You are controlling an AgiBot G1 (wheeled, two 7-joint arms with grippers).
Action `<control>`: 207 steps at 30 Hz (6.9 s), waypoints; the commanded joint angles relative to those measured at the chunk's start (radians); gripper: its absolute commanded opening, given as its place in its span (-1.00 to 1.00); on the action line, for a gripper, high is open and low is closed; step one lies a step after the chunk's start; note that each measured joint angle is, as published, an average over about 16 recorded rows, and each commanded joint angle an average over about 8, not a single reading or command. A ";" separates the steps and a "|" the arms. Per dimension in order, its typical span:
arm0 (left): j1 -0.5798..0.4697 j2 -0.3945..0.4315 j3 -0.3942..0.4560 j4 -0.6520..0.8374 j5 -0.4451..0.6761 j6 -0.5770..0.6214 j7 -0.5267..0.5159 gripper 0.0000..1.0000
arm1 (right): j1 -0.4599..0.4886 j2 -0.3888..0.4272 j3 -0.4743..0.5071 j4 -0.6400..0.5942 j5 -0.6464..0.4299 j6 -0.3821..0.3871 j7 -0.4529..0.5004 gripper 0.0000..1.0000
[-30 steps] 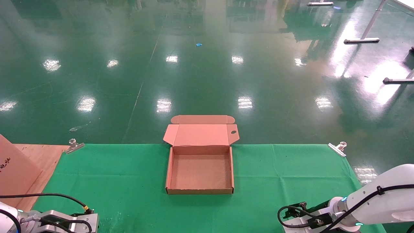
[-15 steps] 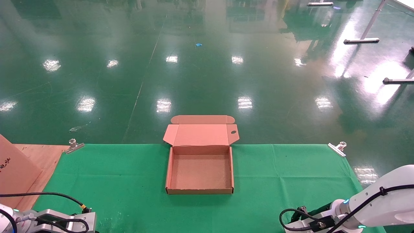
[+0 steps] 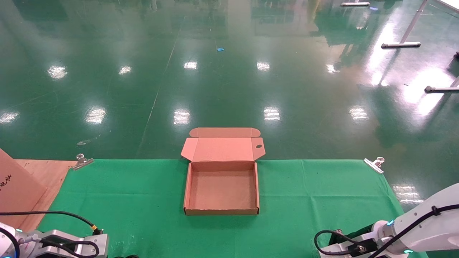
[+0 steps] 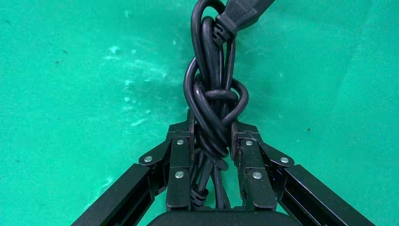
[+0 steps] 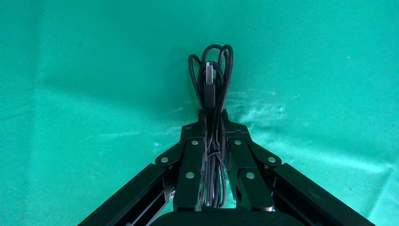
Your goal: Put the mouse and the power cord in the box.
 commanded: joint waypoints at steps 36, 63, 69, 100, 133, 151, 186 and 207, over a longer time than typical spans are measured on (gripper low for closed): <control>-0.241 -0.057 -0.051 -1.006 -0.068 0.243 -0.558 -1.00 | 0.293 0.066 0.122 0.687 0.190 -0.249 0.485 -1.00; 0.034 0.150 0.041 -0.927 0.272 -0.320 -0.355 -1.00 | 0.278 0.132 0.115 0.674 0.213 -0.232 0.499 -1.00; 0.169 0.242 0.019 -0.810 0.361 -0.599 -0.388 -1.00 | 0.233 0.165 0.117 0.662 0.217 -0.214 0.476 -1.00; 0.161 0.436 0.310 -0.285 -0.012 -0.986 -0.044 1.00 | 0.149 0.143 0.102 0.400 0.217 -0.138 0.258 -1.00; 0.163 -0.158 0.011 -0.725 -0.753 -0.483 0.401 1.00 | 0.331 -0.251 0.006 0.272 0.081 -0.060 0.354 -1.00; 0.267 -0.300 -0.103 -0.540 -0.925 -0.356 0.572 1.00 | 0.258 -0.356 -0.414 0.176 0.222 0.388 0.349 -1.00; 0.244 -0.279 -0.112 -0.461 -0.936 -0.299 0.619 1.00 | 0.202 -0.349 -0.565 0.082 0.263 0.649 0.343 1.00; 0.290 -0.289 -0.220 -0.600 -0.974 -0.152 0.307 1.00 | 0.058 -0.150 -0.285 0.227 0.513 0.412 0.406 1.00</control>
